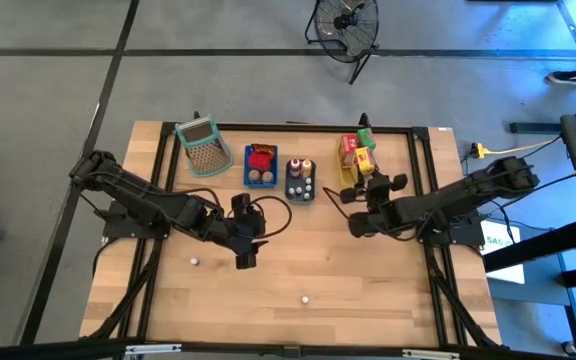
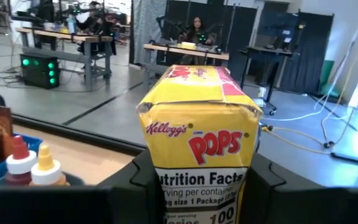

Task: Pick & Place Kitchen Items
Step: Put the yellow cereal box into the yellow bin

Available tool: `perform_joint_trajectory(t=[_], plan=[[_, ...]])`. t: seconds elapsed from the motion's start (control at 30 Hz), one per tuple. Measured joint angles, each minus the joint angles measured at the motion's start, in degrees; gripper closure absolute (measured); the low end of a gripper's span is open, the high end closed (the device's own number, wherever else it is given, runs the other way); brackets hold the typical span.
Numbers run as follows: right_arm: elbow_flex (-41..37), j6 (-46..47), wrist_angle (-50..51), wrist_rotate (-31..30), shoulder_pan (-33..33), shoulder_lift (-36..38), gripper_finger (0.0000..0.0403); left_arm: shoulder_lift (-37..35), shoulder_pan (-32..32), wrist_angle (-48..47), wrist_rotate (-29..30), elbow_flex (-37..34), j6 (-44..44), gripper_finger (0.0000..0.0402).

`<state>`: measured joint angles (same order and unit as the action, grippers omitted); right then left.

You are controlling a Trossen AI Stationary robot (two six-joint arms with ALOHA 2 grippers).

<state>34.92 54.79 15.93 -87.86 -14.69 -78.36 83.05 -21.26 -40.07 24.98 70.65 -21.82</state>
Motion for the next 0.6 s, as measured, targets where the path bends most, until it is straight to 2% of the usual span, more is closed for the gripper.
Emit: perform_joint_trajectory(t=[0.6], plan=[[0.0,-10.24,-8.24,6.24,5.85,-5.4,0.0263,0.0,-0.01,-0.02,1.0,-0.02,-1.01,0.0159]])
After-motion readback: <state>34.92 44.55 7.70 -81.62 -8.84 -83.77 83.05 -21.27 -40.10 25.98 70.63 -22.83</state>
